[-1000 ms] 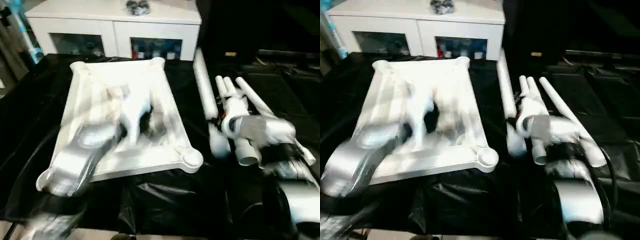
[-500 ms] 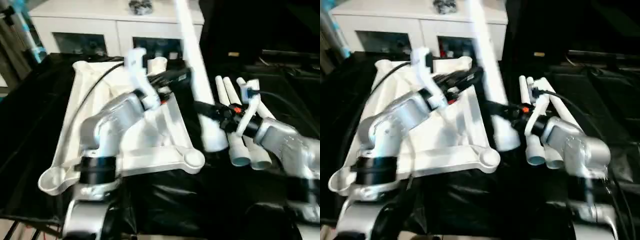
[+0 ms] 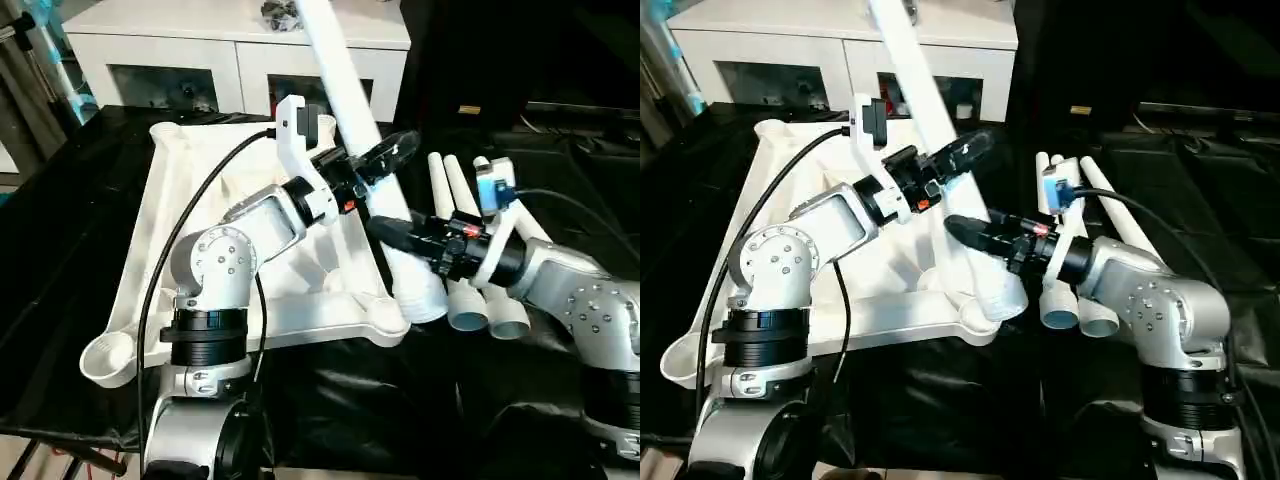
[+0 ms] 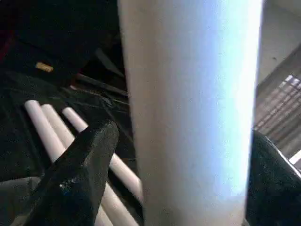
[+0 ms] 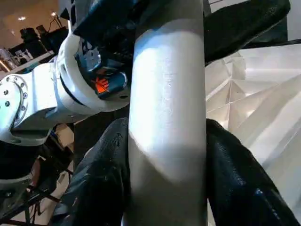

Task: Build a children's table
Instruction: Pick table leg

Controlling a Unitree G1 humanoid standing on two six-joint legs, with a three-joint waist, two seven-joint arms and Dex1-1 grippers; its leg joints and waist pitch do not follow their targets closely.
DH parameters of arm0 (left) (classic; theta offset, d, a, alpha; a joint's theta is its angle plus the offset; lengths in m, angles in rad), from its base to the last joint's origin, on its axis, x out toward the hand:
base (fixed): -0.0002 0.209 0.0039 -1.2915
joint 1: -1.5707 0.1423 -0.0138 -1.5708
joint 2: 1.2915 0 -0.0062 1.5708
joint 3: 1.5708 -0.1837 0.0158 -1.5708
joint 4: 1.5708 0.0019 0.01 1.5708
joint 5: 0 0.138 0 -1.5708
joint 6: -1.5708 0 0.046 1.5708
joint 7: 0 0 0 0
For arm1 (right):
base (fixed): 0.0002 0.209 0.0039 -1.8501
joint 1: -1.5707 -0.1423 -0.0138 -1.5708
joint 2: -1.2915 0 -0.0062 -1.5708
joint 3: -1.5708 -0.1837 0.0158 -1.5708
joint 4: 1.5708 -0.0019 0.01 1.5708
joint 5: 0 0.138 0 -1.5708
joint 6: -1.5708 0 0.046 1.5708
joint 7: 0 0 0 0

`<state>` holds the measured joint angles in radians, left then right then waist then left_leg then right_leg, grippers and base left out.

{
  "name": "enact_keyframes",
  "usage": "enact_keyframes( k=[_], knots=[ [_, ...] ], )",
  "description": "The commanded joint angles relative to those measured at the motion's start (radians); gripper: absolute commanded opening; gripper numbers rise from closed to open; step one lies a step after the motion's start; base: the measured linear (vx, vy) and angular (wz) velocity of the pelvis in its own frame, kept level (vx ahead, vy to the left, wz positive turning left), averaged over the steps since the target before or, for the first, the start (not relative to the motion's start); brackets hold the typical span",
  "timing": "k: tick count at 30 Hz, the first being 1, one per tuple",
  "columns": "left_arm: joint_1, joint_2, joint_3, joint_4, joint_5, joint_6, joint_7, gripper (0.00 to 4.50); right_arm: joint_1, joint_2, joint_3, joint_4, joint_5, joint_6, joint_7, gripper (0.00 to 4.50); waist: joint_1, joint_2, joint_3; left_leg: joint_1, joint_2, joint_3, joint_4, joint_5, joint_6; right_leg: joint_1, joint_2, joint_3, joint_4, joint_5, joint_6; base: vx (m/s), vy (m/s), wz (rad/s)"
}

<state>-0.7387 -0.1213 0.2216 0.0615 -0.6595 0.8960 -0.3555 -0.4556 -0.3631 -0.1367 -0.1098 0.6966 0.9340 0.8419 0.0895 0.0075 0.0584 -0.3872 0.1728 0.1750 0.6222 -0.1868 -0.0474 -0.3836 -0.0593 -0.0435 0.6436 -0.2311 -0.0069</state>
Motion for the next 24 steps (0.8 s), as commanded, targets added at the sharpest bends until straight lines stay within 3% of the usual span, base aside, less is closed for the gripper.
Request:
enact_keyframes(
  k=[1,4,5,7,8,13,15,21,22,24],
  knots=[
    [-0.024,-0.003,0.012,-0.008,-0.014,0.012,0.029,3.58,-0.005,-0.004,0.008,-0.017,-0.009,-0.012,-0.014,1.83,0.002,-0.015,-0.066,0.014,0.051,-0.021,-0.071,-0.082,0.051,0.051,-0.081,0.046,-0.089,-0.065,-0.225,0.000,0.000,0.00],
    [-0.031,-0.010,0.031,-0.005,-0.020,0.015,0.072,3.48,-0.007,-0.004,0.025,-0.017,-0.028,-0.028,-0.035,1.83,0.001,-0.015,-0.066,0.014,0.050,-0.021,-0.070,-0.082,0.047,0.051,-0.080,0.046,-0.089,-0.058,-0.223,0.000,0.000,0.00],
    [-0.035,-0.012,0.035,-0.004,-0.008,0.010,0.108,3.39,-0.012,-0.005,0.052,-0.017,-0.066,-0.049,-0.063,1.83,0.001,-0.006,-0.066,0.015,0.052,-0.023,-0.071,-0.083,0.041,0.049,-0.080,0.046,-0.088,-0.056,-0.223,0.000,0.000,0.00],
    [-0.037,-0.015,0.033,-0.005,0.008,0.002,0.134,3.12,-0.016,-0.007,0.079,-0.016,-0.105,-0.066,-0.089,1.83,-0.001,-0.010,-0.066,0.015,0.052,-0.022,-0.072,-0.091,0.036,0.050,-0.080,0.046,-0.090,-0.059,-0.220,0.000,0.000,0.00],
    [-0.041,-0.034,0.035,-0.006,0.013,-0.018,0.161,3.09,-0.025,0.001,0.112,-0.011,-0.145,-0.086,-0.113,1.83,-0.002,-0.007,-0.066,0.014,0.052,-0.023,-0.072,-0.088,0.032,0.050,-0.078,0.047,-0.090,-0.048,-0.218,0.000,0.000,0.00],
    [-0.044,-0.048,0.023,-0.010,0.024,-0.025,0.203,2.69,-0.045,0.013,0.162,-0.001,-0.210,-0.115,-0.171,1.83,-0.002,-0.008,-0.067,0.014,0.051,-0.023,-0.073,-0.082,0.035,0.051,-0.078,0.046,-0.086,-0.018,-0.220,0.000,0.000,0.00],
    [-0.044,-0.062,0.029,-0.003,0.029,-0.031,0.249,2.62,-0.066,0.026,0.192,0.007,-0.254,-0.132,-0.218,1.83,-0.004,-0.003,-0.068,0.016,0.052,-0.024,-0.073,-0.086,0.028,0.050,-0.078,0.046,-0.085,-0.003,-0.226,0.000,0.000,0.00],
    [-0.040,-0.089,0.048,0.017,0.070,-0.095,0.349,2.23,-0.093,0.056,0.223,0.001,-0.298,-0.156,-0.270,1.83,-0.005,0.000,-0.069,0.016,0.053,-0.025,-0.074,-0.085,0.023,0.052,-0.077,0.048,-0.082,0.036,-0.227,0.000,0.000,0.00],
    [-0.040,-0.091,0.051,0.020,0.068,-0.100,0.354,2.12,-0.093,0.059,0.227,-0.001,-0.301,-0.159,-0.274,1.83,-0.005,-0.004,-0.069,0.017,0.053,-0.024,-0.074,-0.082,0.025,0.052,-0.077,0.048,-0.081,0.043,-0.228,0.000,0.000,0.00],
    [-0.039,-0.093,0.054,0.021,0.064,-0.105,0.359,1.97,-0.092,0.063,0.231,-0.004,-0.304,-0.161,-0.280,1.83,-0.003,0.000,-0.070,0.017,0.054,-0.024,-0.074,-0.075,0.025,0.052,-0.077,0.047,-0.078,0.058,-0.231,0.000,0.000,0.00]
  ],
)
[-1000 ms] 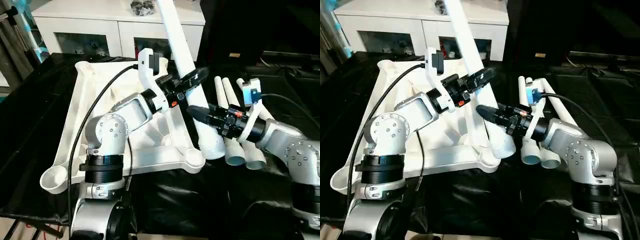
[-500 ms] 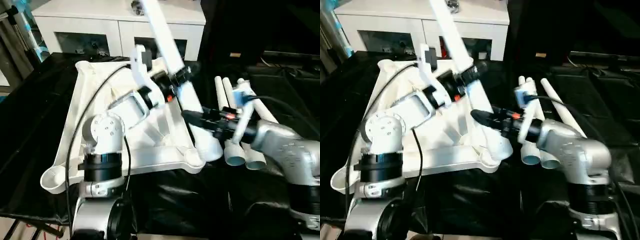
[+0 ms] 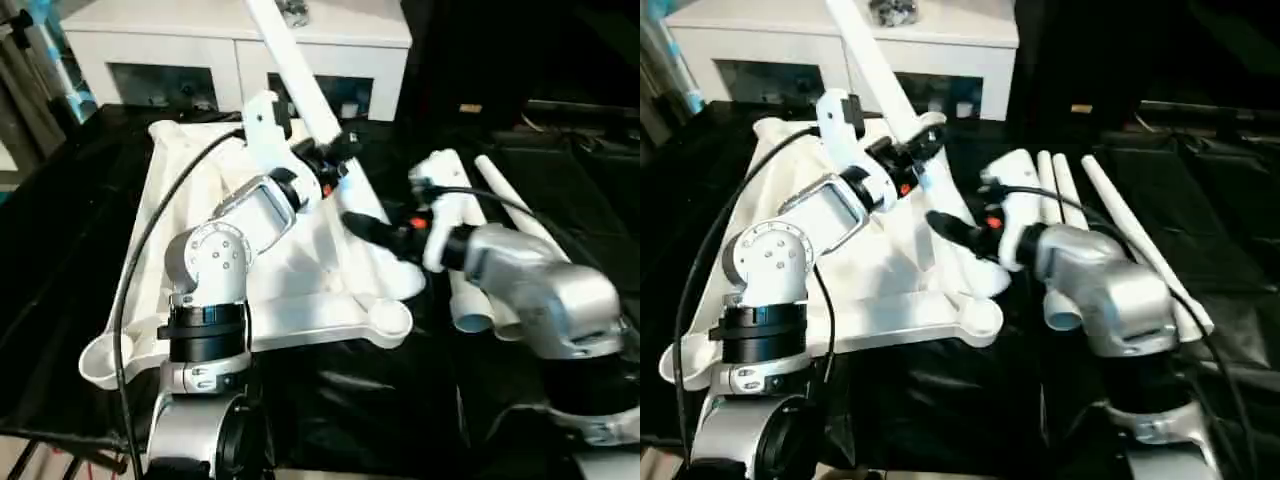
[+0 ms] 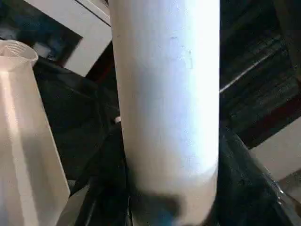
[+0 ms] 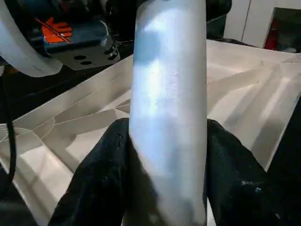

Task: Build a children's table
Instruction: Pick table leg

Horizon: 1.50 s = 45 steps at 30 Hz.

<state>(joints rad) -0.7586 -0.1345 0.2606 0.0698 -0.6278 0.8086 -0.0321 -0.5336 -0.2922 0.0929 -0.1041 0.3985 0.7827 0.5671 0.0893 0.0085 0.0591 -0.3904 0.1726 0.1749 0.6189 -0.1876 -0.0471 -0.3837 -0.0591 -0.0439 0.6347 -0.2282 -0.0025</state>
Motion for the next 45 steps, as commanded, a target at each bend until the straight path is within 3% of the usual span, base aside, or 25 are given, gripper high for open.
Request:
enact_keyframes(
  k=[1,6,7,13,15,19,20,25,29,33,34,40,45],
  knots=[
    [-0.019,-0.079,0.013,0.010,0.030,-0.018,0.038,1.93,-0.015,-0.004,0.004,-0.012,-0.008,-0.010,-0.008,1.83,-0.003,-0.001,-0.071,0.019,0.055,-0.025,-0.072,-0.072,0.024,0.052,-0.078,0.048,-0.069,0.059,-0.237,0.000,0.000,0.00],
    [-0.010,-0.069,0.005,0.006,0.012,-0.031,0.053,1.86,-0.014,0.005,0.015,-0.019,-0.014,-0.014,-0.012,1.83,-0.005,0.002,-0.071,0.020,0.054,-0.024,-0.071,-0.080,0.021,0.053,-0.079,0.048,-0.069,0.069,-0.239,0.000,0.000,0.00],
    [-0.008,-0.064,0.001,0.005,0.005,-0.032,0.043,1.85,-0.014,0.009,0.011,-0.019,0.000,-0.005,-0.006,2.39,-0.005,0.002,-0.071,0.020,0.054,-0.024,-0.071,-0.080,0.021,0.053,-0.079,0.048,-0.069,0.069,-0.239,0.000,0.000,0.00],
    [0.003,-0.022,-0.046,-0.012,-0.014,-0.038,-0.046,1.83,-0.011,0.010,-0.006,-0.035,0.034,0.015,0.016,2.93,-0.004,0.004,-0.070,0.021,0.055,-0.024,-0.073,-0.090,0.021,0.053,-0.079,0.048,-0.071,0.063,-0.237,0.000,0.000,0.00],
    [0.014,0.044,-0.115,-0.035,-0.024,-0.012,-0.172,1.82,0.002,-0.020,-0.026,-0.056,0.082,0.034,0.070,3.09,-0.003,0.004,-0.071,0.021,0.055,-0.024,-0.073,-0.086,0.019,0.053,-0.079,0.048,-0.069,0.072,-0.236,0.000,0.000,0.00],
    [0.017,0.091,-0.154,-0.044,-0.039,0.009,-0.263,1.82,0.010,-0.060,-0.036,-0.070,0.125,0.065,0.134,3.30,-0.002,0.003,-0.070,0.020,0.053,-0.023,-0.073,-0.084,0.022,0.054,-0.078,0.048,-0.067,0.074,-0.236,0.000,0.000,0.00],
    [0.015,0.128,-0.173,-0.043,-0.057,0.021,-0.343,1.82,0.020,-0.106,-0.037,-0.079,0.162,0.090,0.208,3.34,-0.002,0.003,-0.070,0.021,0.053,-0.023,-0.072,-0.086,0.024,0.054,-0.079,0.048,-0.068,0.070,-0.239,0.000,0.000,0.00],
    [0.004,0.184,-0.188,-0.028,-0.088,0.032,-0.488,1.82,0.029,-0.178,-0.045,-0.081,0.221,0.127,0.312,3.34,-0.001,0.002,-0.070,0.022,0.054,-0.021,-0.071,-0.087,0.031,0.055,-0.080,0.048,-0.068,0.060,-0.253,0.000,0.000,0.00],
    [-0.002,0.238,-0.202,-0.041,-0.151,0.015,-0.687,1.82,0.044,-0.253,-0.001,-0.086,0.218,0.132,0.396,3.34,0.001,0.001,-0.071,0.021,0.053,-0.021,-0.070,-0.078,0.035,0.056,-0.081,0.048,-0.066,0.052,-0.257,0.000,0.000,0.00],
    [-0.003,0.232,-0.190,-0.065,-0.202,0.037,-0.721,1.82,0.051,-0.267,0.027,-0.086,0.209,0.131,0.408,3.34,0.001,0.002,-0.072,0.022,0.056,-0.020,-0.069,-0.071,0.041,0.054,-0.082,0.047,-0.063,0.073,-0.280,0.000,0.000,0.00],
    [-0.003,0.232,-0.190,-0.065,-0.202,0.037,-0.721,1.82,0.051,-0.267,0.027,-0.086,0.209,0.131,0.408,3.07,0.000,0.002,-0.072,0.022,0.056,-0.020,-0.068,-0.072,0.043,0.055,-0.082,0.047,-0.063,0.070,-0.283,0.000,0.000,0.00],
    [0.008,0.245,-0.205,-0.091,-0.239,0.054,-0.798,1.82,0.053,-0.262,0.033,-0.087,0.228,0.136,0.417,2.73,0.001,0.001,-0.071,0.023,0.055,-0.019,-0.069,-0.080,0.044,0.054,-0.081,0.048,-0.066,0.037,-0.278,0.000,0.000,0.00],
    [0.017,0.255,-0.214,-0.095,-0.249,0.060,-0.823,1.81,0.057,-0.263,0.042,-0.094,0.229,0.136,0.416,2.25,0.002,0.004,-0.074,0.022,0.055,-0.020,-0.067,-0.064,0.045,0.055,-0.081,0.047,-0.062,0.064,-0.279,0.000,0.000,0.00]
  ],
)
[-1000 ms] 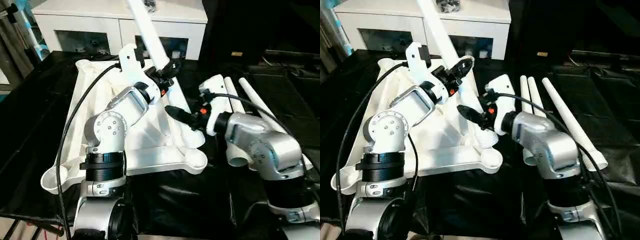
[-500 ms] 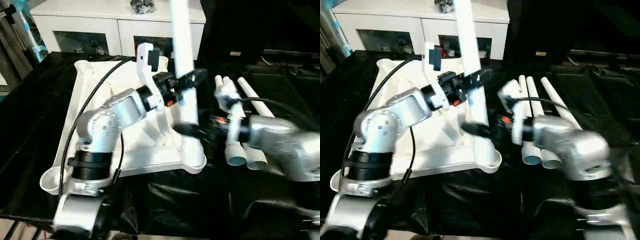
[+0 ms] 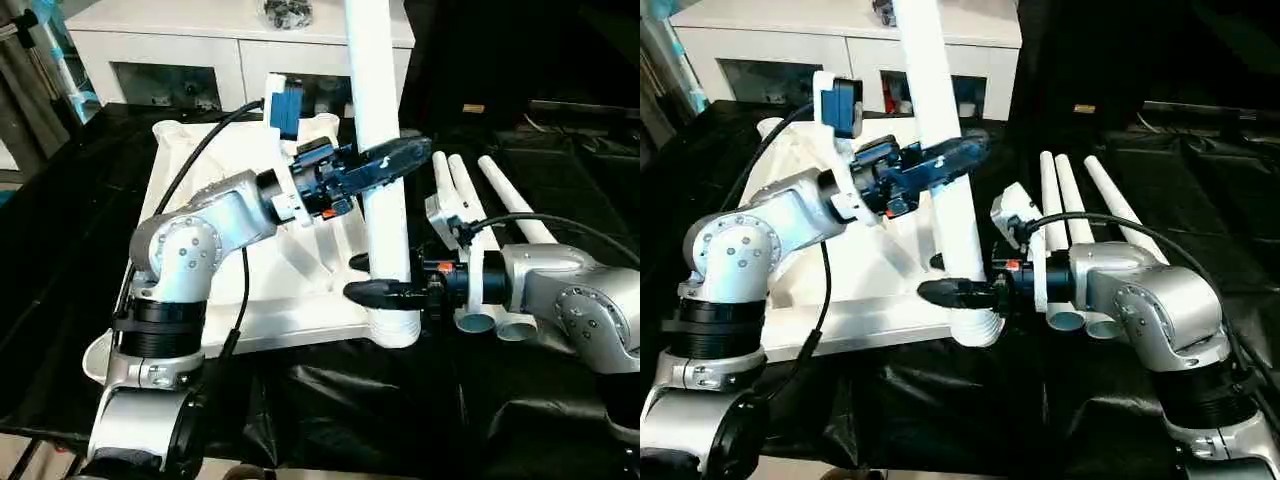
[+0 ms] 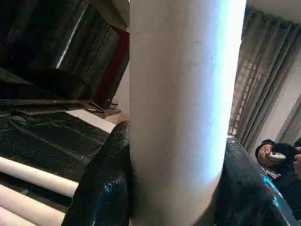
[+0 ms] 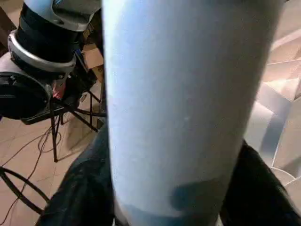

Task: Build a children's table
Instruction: Pick table leg

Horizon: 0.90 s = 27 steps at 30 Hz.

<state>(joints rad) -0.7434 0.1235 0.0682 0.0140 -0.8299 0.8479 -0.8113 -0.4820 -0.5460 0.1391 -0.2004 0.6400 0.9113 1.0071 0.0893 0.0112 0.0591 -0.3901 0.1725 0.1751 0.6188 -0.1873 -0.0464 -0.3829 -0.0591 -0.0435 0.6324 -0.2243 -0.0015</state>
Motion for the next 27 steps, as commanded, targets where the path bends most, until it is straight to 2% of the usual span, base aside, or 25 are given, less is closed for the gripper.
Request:
enact_keyframes(
  k=[1,6,8,11,13,14,17,20,21,23,27],
  knots=[
    [0.003,-0.003,-0.020,-0.041,-0.046,0.019,-0.043,1.81,0.006,-0.008,-0.005,0.002,-0.012,0.008,-0.026,2.16,0.001,0.000,-0.073,0.022,0.055,-0.020,-0.067,-0.064,0.044,0.054,-0.080,0.047,-0.060,0.062,-0.279,0.000,0.000,0.00],
    [0.002,-0.013,-0.008,-0.038,-0.046,0.017,-0.017,1.81,0.007,0.007,-0.010,0.003,-0.010,0.007,-0.051,1.95,0.002,0.000,-0.074,0.022,0.056,-0.020,-0.067,-0.066,0.042,0.054,-0.080,0.046,-0.059,0.060,-0.282,0.000,0.000,0.00],
    [0.004,-0.026,-0.002,-0.035,-0.015,-0.016,0.024,2.37,0.004,0.037,-0.017,0.010,-0.028,-0.005,-0.095,1.94,0.001,-0.001,-0.074,0.022,0.056,-0.020,-0.067,-0.064,0.041,0.053,-0.080,0.046,-0.059,0.065,-0.285,0.000,0.000,0.00],
    [0.009,-0.036,-0.001,-0.036,0.006,-0.036,0.059,2.53,0.000,0.057,-0.022,0.018,-0.041,-0.014,-0.125,1.93,0.000,0.000,-0.073,0.022,0.056,-0.020,-0.068,-0.067,0.031,0.053,-0.081,0.046,-0.060,0.060,-0.282,0.000,0.000,0.00],
    [0.006,-0.064,0.003,-0.016,0.079,-0.071,0.180,2.72,-0.009,0.085,-0.028,0.026,-0.052,-0.017,-0.169,1.93,0.001,0.001,-0.075,0.022,0.056,-0.020,-0.067,-0.067,0.030,0.055,-0.081,0.047,-0.059,0.063,-0.280,0.000,0.000,0.00],
    [0.001,-0.095,0.009,0.013,0.160,-0.099,0.321,2.82,-0.020,0.115,-0.032,0.029,-0.060,-0.015,-0.212,1.93,-0.003,0.002,-0.072,0.022,0.059,-0.022,-0.070,-0.080,0.024,0.053,-0.080,0.046,-0.063,0.056,-0.275,0.000,0.000,0.00],
    [-0.005,-0.119,0.024,0.032,0.189,-0.099,0.410,2.82,-0.028,0.135,-0.031,0.032,-0.072,-0.016,-0.243,1.93,-0.001,-0.001,-0.075,0.021,0.056,-0.023,-0.067,-0.069,0.022,0.059,-0.083,0.047,-0.062,0.057,-0.267,0.000,0.000,0.00],
    [-0.013,-0.170,0.067,0.058,0.231,-0.124,0.571,2.82,-0.047,0.174,-0.025,0.053,-0.105,-0.030,-0.309,1.93,-0.002,-0.004,-0.076,0.019,0.053,-0.023,-0.066,-0.056,0.020,0.059,-0.079,0.047,-0.062,0.075,-0.261,0.000,0.000,0.00],
    [-0.013,-0.172,0.067,0.060,0.240,-0.132,0.585,2.82,-0.049,0.177,-0.024,0.055,-0.107,-0.031,-0.313,1.93,-0.002,-0.004,-0.076,0.018,0.052,-0.024,-0.067,-0.058,0.021,0.061,-0.080,0.046,-0.063,0.068,-0.259,0.000,0.000,0.00],
    [-0.012,-0.178,0.063,0.067,0.277,-0.160,0.633,2.54,-0.057,0.191,-0.023,0.065,-0.112,-0.032,-0.329,1.93,-0.001,-0.003,-0.075,0.020,0.053,-0.023,-0.066,-0.066,0.023,0.059,-0.080,0.046,-0.064,0.056,-0.252,0.000,0.000,0.00],
    [-0.009,-0.197,0.065,0.055,0.317,-0.185,0.691,2.35,-0.071,0.207,-0.019,0.077,-0.126,-0.036,-0.360,1.93,-0.001,0.000,-0.076,0.020,0.054,-0.024,-0.066,-0.055,0.026,0.057,-0.079,0.046,-0.061,0.080,-0.254,0.000,0.000,0.00]
  ],
)
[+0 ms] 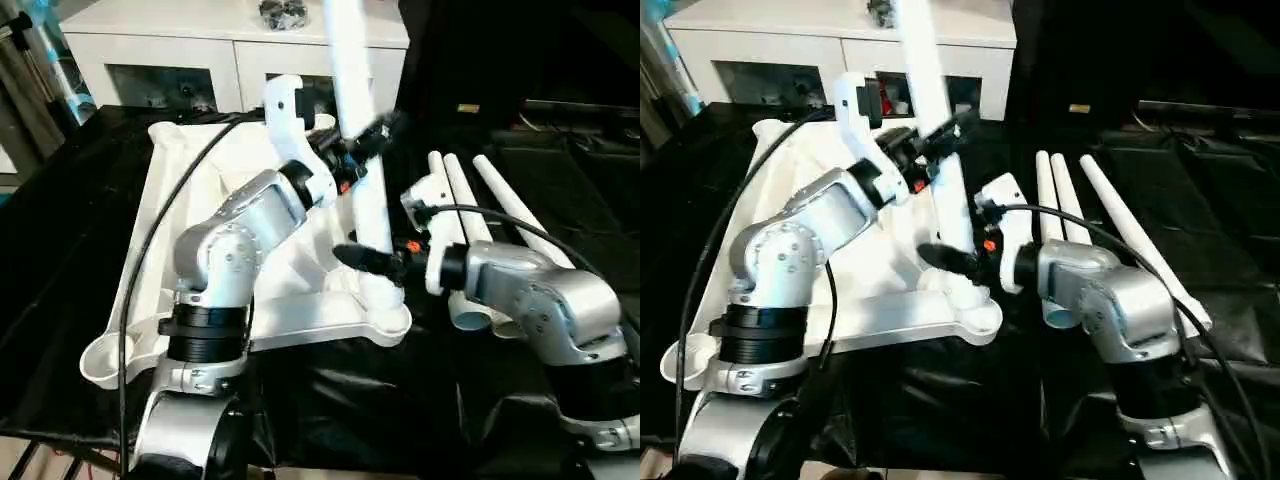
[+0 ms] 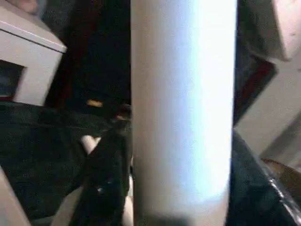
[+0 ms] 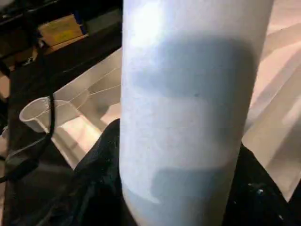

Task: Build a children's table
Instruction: Pick table leg

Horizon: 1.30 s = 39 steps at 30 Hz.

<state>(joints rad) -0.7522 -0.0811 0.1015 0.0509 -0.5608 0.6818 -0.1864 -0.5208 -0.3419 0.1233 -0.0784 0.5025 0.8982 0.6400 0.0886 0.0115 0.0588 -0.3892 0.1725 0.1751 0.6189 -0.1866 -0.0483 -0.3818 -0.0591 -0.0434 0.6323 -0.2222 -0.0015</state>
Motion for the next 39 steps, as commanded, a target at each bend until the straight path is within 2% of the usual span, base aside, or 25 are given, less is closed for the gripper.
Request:
enact_keyframes(
  k=[1,3,4,6,9,10,12,13,14,15,16,19,22,25,26,27,29,32,35,37,39],
  knots=[
    [-0.001,0.003,0.036,0.016,0.044,-0.022,0.073,2.23,-0.034,0.003,-0.001,-0.043,0.008,-0.026,0.004,1.93,0.000,0.000,-0.075,0.020,0.054,-0.023,-0.066,-0.063,0.027,0.055,-0.079,0.046,-0.063,0.072,-0.255,0.000,0.000,0.00],
    [-0.003,0.000,0.038,0.014,0.041,-0.026,0.079,2.11,-0.037,0.005,0.001,-0.041,0.002,-0.030,0.001,1.93,0.002,-0.001,-0.075,0.019,0.054,-0.023,-0.067,-0.066,0.024,0.055,-0.080,0.047,-0.063,0.065,-0.253,0.000,0.000,0.00],
    [-0.004,0.000,0.039,0.014,0.041,-0.027,0.078,2.04,-0.038,0.006,0.001,-0.039,0.000,-0.031,0.001,2.28,0.002,-0.001,-0.074,0.019,0.054,-0.023,-0.067,-0.067,0.023,0.055,-0.079,0.046,-0.063,0.064,-0.252,0.000,0.000,0.00],
    [-0.006,-0.001,0.039,0.015,0.020,-0.030,0.063,1.86,-0.041,0.014,-0.005,-0.036,0.008,-0.030,0.011,2.63,0.001,0.000,-0.074,0.019,0.053,-0.023,-0.067,-0.073,0.020,0.055,-0.079,0.046,-0.064,0.061,-0.249,0.000,0.000,0.00],
    [-0.004,0.008,0.028,0.009,-0.007,-0.035,0.002,1.83,-0.038,0.001,-0.011,-0.042,0.028,-0.016,0.043,2.67,0.001,0.002,-0.074,0.019,0.053,-0.024,-0.068,-0.076,0.023,0.055,-0.078,0.046,-0.063,0.068,-0.248,0.000,0.000,0.00],
    [-0.003,0.013,0.023,0.004,-0.017,-0.035,-0.025,1.81,-0.037,-0.005,-0.014,-0.044,0.036,-0.011,0.055,2.88,0.001,0.003,-0.075,0.020,0.053,-0.024,-0.067,-0.075,0.023,0.055,-0.078,0.046,-0.062,0.072,-0.249,0.000,0.000,0.00],
    [0.012,0.034,0.000,-0.026,-0.069,-0.007,-0.142,1.80,-0.026,-0.048,-0.013,-0.062,0.064,-0.006,0.121,3.12,0.004,0.001,-0.076,0.020,0.052,-0.023,-0.066,-0.072,0.028,0.057,-0.079,0.046,-0.062,0.078,-0.253,0.000,0.000,0.00],
    [0.012,0.034,0.000,-0.026,-0.069,-0.007,-0.142,1.80,-0.026,-0.048,-0.013,-0.062,0.064,-0.006,0.121,3.12,0.004,0.001,-0.076,0.020,0.052,-0.023,-0.066,-0.072,0.028,0.057,-0.079,0.046,-0.062,0.078,-0.253,0.000,0.000,0.00],
    [0.029,0.058,-0.023,-0.046,-0.101,0.008,-0.234,1.80,-0.017,-0.084,-0.010,-0.075,0.083,-0.001,0.173,3.12,0.005,0.004,-0.075,0.020,0.053,-0.023,-0.066,-0.065,0.034,0.055,-0.078,0.046,-0.060,0.097,-0.257,0.000,0.000,0.00],
    [0.041,0.079,-0.039,-0.061,-0.121,0.009,-0.306,1.80,-0.012,-0.105,-0.006,-0.082,0.092,0.004,0.204,3.33,0.006,0.006,-0.075,0.020,0.055,-0.024,-0.066,-0.068,0.040,0.054,-0.079,0.046,-0.058,0.096,-0.259,0.000,0.000,0.00],
    [0.051,0.097,-0.049,-0.074,-0.145,0.015,-0.369,1.80,-0.006,-0.127,0.000,-0.090,0.101,0.008,0.234,3.33,0.005,0.005,-0.074,0.019,0.055,-0.023,-0.067,-0.071,0.040,0.056,-0.080,0.046,-0.059,0.093,-0.261,0.000,0.000,0.00],
    [0.064,0.125,-0.041,-0.101,-0.230,0.038,-0.515,1.79,0.013,-0.183,0.016,-0.111,0.119,0.013,0.315,3.64,0.006,0.006,-0.072,0.023,0.055,-0.021,-0.069,-0.101,0.033,0.053,-0.079,0.046,-0.063,0.040,-0.263,0.000,0.000,0.00],
    [0.071,0.179,-0.060,-0.131,-0.305,0.097,-0.658,1.79,0.031,-0.225,0.028,-0.134,0.132,0.007,0.384,3.73,0.004,0.006,-0.070,0.022,0.055,-0.021,-0.071,-0.119,0.028,0.052,-0.079,0.046,-0.064,0.015,-0.270,0.000,0.000,0.00],
    [0.062,0.201,-0.066,-0.126,-0.341,0.122,-0.739,1.79,0.039,-0.250,0.041,-0.148,0.149,0.009,0.426,3.73,0.000,0.007,-0.067,0.022,0.053,-0.019,-0.071,-0.135,0.030,0.052,-0.080,0.048,-0.071,-0.046,-0.262,0.000,0.000,0.00],
    [0.059,0.204,-0.066,-0.121,-0.346,0.120,-0.752,1.79,0.040,-0.257,0.045,-0.150,0.153,0.009,0.436,3.46,-0.001,0.008,-0.068,0.023,0.055,-0.020,-0.071,-0.130,0.031,0.051,-0.081,0.048,-0.072,-0.054,-0.262,0.000,0.000,0.00],
    [0.055,0.202,-0.064,-0.116,-0.351,0.117,-0.761,1.79,0.041,-0.259,0.048,-0.150,0.154,0.008,0.440,3.40,-0.001,0.009,-0.068,0.023,0.055,-0.020,-0.071,-0.129,0.030,0.050,-0.080,0.047,-0.071,-0.057,-0.262,0.000,0.000,0.00],
    [0.053,0.201,-0.063,-0.113,-0.356,0.116,-0.767,1.79,0.041,-0.260,0.049,-0.150,0.154,0.008,0.441,3.34,-0.001,0.010,-0.069,0.023,0.056,-0.021,-0.071,-0.126,0.028,0.050,-0.079,0.047,-0.070,-0.053,-0.262,0.000,0.000,0.00],
    [0.051,0.207,-0.075,-0.111,-0.374,0.120,-0.803,1.79,0.041,-0.254,0.050,-0.144,0.160,0.017,0.446,2.98,0.000,0.010,-0.070,0.023,0.053,-0.020,-0.069,-0.114,0.032,0.050,-0.078,0.046,-0.070,-0.044,-0.263,0.000,0.000,0.00],
    [0.051,0.210,-0.076,-0.110,-0.379,0.128,-0.816,1.79,0.042,-0.255,0.053,-0.144,0.164,0.017,0.449,2.89,0.001,0.010,-0.071,0.023,0.055,-0.020,-0.069,-0.107,0.034,0.050,-0.078,0.046,-0.068,-0.032,-0.263,0.000,0.000,0.00],
    [0.051,0.211,-0.075,-0.108,-0.379,0.130,-0.822,1.79,0.043,-0.255,0.054,-0.145,0.166,0.018,0.451,2.60,0.001,0.009,-0.071,0.023,0.055,-0.020,-0.069,-0.105,0.034,0.051,-0.079,0.046,-0.068,-0.034,-0.263,0.000,0.000,0.00],
    [0.051,0.211,-0.072,-0.105,-0.380,0.133,-0.824,1.79,0.046,-0.254,0.056,-0.146,0.168,0.020,0.451,2.55,0.002,0.010,-0.072,0.023,0.055,-0.020,-0.069,-0.103,0.037,0.051,-0.078,0.045,-0.067,-0.032,-0.263,0.000,0.000,0.00]
  ],
)
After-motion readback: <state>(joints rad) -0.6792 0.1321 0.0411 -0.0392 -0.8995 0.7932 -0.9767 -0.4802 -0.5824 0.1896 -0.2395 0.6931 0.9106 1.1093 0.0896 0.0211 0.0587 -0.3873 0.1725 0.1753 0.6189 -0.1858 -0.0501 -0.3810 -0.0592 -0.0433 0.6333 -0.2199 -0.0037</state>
